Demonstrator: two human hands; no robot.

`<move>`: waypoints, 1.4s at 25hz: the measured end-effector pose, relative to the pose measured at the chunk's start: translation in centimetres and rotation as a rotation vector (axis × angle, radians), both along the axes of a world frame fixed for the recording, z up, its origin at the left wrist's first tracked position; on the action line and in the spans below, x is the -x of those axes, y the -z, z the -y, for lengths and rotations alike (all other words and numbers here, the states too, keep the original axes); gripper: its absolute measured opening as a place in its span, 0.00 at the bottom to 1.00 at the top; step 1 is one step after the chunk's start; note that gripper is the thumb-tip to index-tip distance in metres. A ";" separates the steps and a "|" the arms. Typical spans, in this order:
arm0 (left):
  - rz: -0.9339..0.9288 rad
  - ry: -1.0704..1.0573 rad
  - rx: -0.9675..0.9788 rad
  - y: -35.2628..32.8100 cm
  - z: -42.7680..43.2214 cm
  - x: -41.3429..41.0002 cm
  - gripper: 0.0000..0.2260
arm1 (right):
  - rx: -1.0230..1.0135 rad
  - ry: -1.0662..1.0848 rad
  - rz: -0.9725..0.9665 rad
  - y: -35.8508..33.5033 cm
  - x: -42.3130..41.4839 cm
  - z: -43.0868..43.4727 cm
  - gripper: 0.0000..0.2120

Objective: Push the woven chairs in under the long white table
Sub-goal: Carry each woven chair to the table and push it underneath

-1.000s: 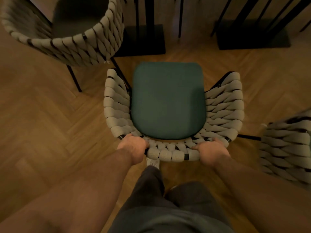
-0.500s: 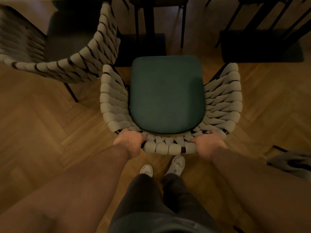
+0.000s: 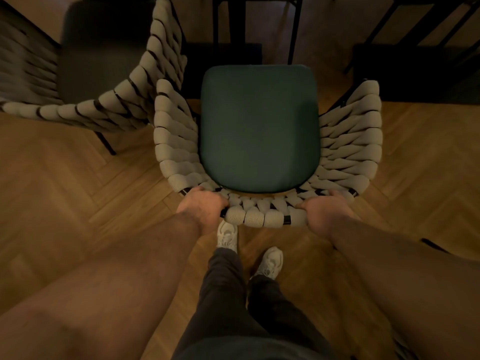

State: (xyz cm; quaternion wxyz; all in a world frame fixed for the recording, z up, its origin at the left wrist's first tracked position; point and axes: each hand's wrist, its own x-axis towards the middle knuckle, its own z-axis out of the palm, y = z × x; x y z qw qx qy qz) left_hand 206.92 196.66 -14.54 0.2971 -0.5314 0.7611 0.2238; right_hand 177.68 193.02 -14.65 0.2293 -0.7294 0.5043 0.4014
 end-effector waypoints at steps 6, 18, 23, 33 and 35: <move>-0.043 0.031 0.061 0.5 3.5 -2.0 0.17 | 0.030 0.028 -0.031 0.3 -1.7 3.0 0.27; -0.320 -0.040 0.095 1.4 4.5 -6.0 0.22 | 0.007 0.008 -0.074 0.5 -3.4 4.1 0.28; -0.382 -0.395 0.374 1.4 4.3 -9.6 0.20 | -0.100 0.100 0.142 -0.3 -9.4 2.6 0.32; -0.764 -1.971 0.125 2.7 7.2 -7.6 0.43 | -0.094 0.121 0.336 0.3 -10.5 2.7 0.38; -0.752 -2.098 0.120 2.8 8.1 -7.7 0.29 | -0.092 0.060 0.323 0.2 -9.3 3.5 0.37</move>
